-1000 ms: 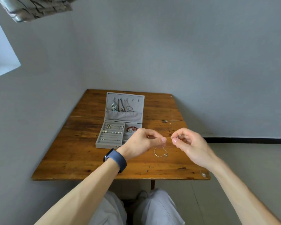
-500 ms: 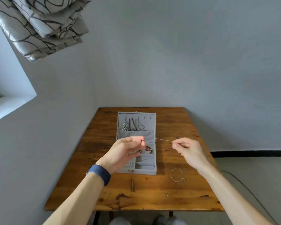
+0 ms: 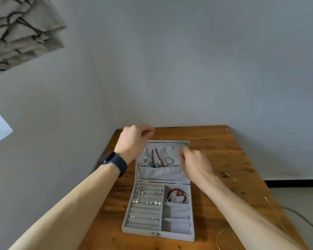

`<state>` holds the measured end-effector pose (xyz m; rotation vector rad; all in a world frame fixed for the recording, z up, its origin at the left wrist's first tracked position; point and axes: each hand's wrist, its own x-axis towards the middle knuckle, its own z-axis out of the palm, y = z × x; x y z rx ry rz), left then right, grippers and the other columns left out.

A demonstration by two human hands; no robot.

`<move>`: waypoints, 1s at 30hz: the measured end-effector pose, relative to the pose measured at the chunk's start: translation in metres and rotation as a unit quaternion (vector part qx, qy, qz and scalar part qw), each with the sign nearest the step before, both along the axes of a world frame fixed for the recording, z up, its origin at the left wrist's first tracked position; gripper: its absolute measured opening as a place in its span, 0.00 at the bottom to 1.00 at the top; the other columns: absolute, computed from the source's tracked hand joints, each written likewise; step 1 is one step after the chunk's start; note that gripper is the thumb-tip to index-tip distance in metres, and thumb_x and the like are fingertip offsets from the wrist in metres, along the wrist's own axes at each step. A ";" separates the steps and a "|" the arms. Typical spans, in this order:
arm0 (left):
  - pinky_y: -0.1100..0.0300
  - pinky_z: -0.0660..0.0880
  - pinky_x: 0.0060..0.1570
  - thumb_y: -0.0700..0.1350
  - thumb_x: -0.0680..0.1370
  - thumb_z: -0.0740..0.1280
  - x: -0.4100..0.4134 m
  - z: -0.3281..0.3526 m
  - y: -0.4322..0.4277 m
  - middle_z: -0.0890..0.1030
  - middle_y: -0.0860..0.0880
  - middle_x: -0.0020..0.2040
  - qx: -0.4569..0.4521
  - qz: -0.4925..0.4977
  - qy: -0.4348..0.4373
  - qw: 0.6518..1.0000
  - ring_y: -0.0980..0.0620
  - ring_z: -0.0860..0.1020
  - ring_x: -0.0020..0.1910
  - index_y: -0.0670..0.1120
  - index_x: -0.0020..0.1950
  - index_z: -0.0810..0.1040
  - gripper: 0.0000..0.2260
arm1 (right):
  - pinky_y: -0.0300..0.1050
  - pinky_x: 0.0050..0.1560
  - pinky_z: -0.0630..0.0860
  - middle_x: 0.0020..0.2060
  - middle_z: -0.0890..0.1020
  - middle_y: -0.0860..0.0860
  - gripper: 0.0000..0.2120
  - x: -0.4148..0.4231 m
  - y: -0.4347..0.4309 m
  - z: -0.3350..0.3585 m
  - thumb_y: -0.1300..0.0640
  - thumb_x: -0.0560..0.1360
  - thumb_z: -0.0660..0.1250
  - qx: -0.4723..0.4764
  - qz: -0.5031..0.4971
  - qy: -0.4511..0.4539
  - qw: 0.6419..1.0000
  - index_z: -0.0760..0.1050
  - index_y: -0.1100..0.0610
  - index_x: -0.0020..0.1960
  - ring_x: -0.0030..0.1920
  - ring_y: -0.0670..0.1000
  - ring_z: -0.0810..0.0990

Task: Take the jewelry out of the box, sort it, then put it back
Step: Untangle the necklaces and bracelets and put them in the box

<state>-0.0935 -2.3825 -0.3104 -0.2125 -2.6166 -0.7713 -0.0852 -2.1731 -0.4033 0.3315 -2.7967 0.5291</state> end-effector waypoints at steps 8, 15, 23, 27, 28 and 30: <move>0.62 0.76 0.56 0.47 0.80 0.68 -0.034 -0.010 0.017 0.85 0.56 0.50 -0.022 -0.072 -0.022 0.997 0.58 0.81 0.51 0.53 0.56 0.85 0.07 | 0.45 0.34 0.67 0.38 0.78 0.51 0.07 -0.026 -0.025 -0.006 0.59 0.77 0.59 0.104 0.009 -0.145 0.984 0.75 0.55 0.48 0.38 0.56 0.75; 0.55 0.79 0.55 0.46 0.81 0.68 -0.045 -0.024 0.039 0.85 0.55 0.53 -0.084 -0.115 -0.058 0.988 0.56 0.81 0.53 0.52 0.56 0.85 0.08 | 0.45 0.37 0.76 0.41 0.82 0.47 0.08 -0.030 -0.017 -0.015 0.44 0.80 0.61 0.019 0.058 -0.140 0.988 0.75 0.46 0.50 0.42 0.52 0.81; 0.57 0.78 0.45 0.47 0.80 0.68 -0.054 -0.033 0.051 0.84 0.55 0.49 -0.156 -0.117 -0.100 0.976 0.55 0.80 0.49 0.53 0.54 0.81 0.05 | 0.46 0.38 0.79 0.41 0.83 0.45 0.09 -0.031 0.002 -0.015 0.43 0.78 0.65 -0.121 0.001 0.009 0.993 0.77 0.48 0.51 0.41 0.52 0.82; 0.51 0.80 0.42 0.47 0.80 0.67 -0.056 -0.033 0.051 0.83 0.53 0.46 -0.190 -0.109 -0.104 0.970 0.52 0.81 0.45 0.53 0.52 0.79 0.03 | 0.48 0.43 0.80 0.45 0.85 0.44 0.10 -0.042 0.001 -0.011 0.44 0.78 0.66 -0.188 -0.001 0.000 0.982 0.80 0.46 0.56 0.46 0.50 0.83; 0.51 0.80 0.42 0.47 0.80 0.67 -0.056 -0.034 0.051 0.83 0.53 0.46 -0.195 -0.106 -0.103 0.970 0.52 0.81 0.45 0.53 0.51 0.79 0.03 | 0.48 0.44 0.80 0.46 0.85 0.44 0.11 -0.044 0.000 -0.010 0.44 0.78 0.66 -0.197 0.000 -0.007 0.980 0.81 0.45 0.56 0.47 0.50 0.83; 0.52 0.80 0.41 0.47 0.80 0.67 -0.057 -0.035 0.049 0.83 0.54 0.46 -0.191 -0.100 -0.098 0.972 0.52 0.80 0.45 0.53 0.51 0.80 0.03 | 0.48 0.43 0.80 0.45 0.86 0.44 0.10 -0.048 -0.003 -0.010 0.44 0.78 0.66 -0.206 -0.003 -0.019 0.978 0.83 0.44 0.54 0.46 0.50 0.83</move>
